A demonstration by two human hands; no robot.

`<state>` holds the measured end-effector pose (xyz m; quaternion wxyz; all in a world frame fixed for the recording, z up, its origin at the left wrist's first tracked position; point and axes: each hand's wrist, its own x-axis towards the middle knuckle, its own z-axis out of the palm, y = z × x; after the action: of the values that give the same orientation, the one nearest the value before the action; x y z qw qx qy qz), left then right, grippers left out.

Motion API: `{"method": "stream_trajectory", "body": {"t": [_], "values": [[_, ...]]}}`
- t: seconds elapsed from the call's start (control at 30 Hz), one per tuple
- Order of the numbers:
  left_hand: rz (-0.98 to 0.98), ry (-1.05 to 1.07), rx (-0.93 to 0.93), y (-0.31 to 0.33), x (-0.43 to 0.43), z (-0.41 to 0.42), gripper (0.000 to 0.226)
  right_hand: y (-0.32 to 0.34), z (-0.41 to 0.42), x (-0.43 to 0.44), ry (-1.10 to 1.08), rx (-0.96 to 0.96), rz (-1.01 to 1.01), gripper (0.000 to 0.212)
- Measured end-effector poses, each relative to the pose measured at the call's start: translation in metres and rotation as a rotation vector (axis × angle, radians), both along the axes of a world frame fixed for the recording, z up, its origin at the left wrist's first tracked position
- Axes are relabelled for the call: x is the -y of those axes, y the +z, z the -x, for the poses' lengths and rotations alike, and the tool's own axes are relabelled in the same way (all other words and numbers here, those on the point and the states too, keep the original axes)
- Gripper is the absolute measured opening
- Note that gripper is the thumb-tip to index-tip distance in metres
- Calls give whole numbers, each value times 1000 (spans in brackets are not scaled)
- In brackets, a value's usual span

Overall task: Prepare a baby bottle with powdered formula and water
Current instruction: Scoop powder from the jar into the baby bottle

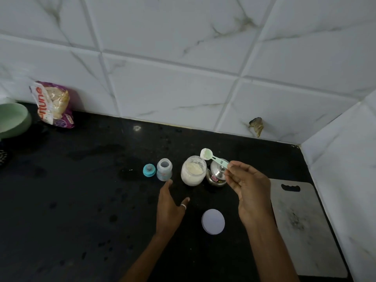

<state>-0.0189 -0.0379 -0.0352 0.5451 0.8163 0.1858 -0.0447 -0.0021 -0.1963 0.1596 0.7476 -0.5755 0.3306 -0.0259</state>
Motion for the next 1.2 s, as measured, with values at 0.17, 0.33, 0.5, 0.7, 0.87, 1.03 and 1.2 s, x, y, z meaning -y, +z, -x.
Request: {"method": "stream_trajectory", "body": {"t": [0.17,0.33,0.5,0.7,0.87,1.03,1.2], "values": [[-94,107,141,8,-38,-11,78,0,3,-8,25,6,-17,12],[-24,37,136,14,-58,-48,95,-3,5,-12,2,-9,-31,17],[19,-44,115,12,-60,-70,92,-3,6,-14,-22,-32,-13,17],[-25,-73,153,15,-58,-76,58,1,5,-19,-42,-53,-3,16],[24,-53,207,40,-59,-73,46,13,2,-25,-19,-22,-5,11],[50,-43,388,102,-59,-68,50,39,-5,-32,13,62,-19,10],[93,-52,540,170,-57,-63,51,82,-15,-36,72,196,-18,8]]}}
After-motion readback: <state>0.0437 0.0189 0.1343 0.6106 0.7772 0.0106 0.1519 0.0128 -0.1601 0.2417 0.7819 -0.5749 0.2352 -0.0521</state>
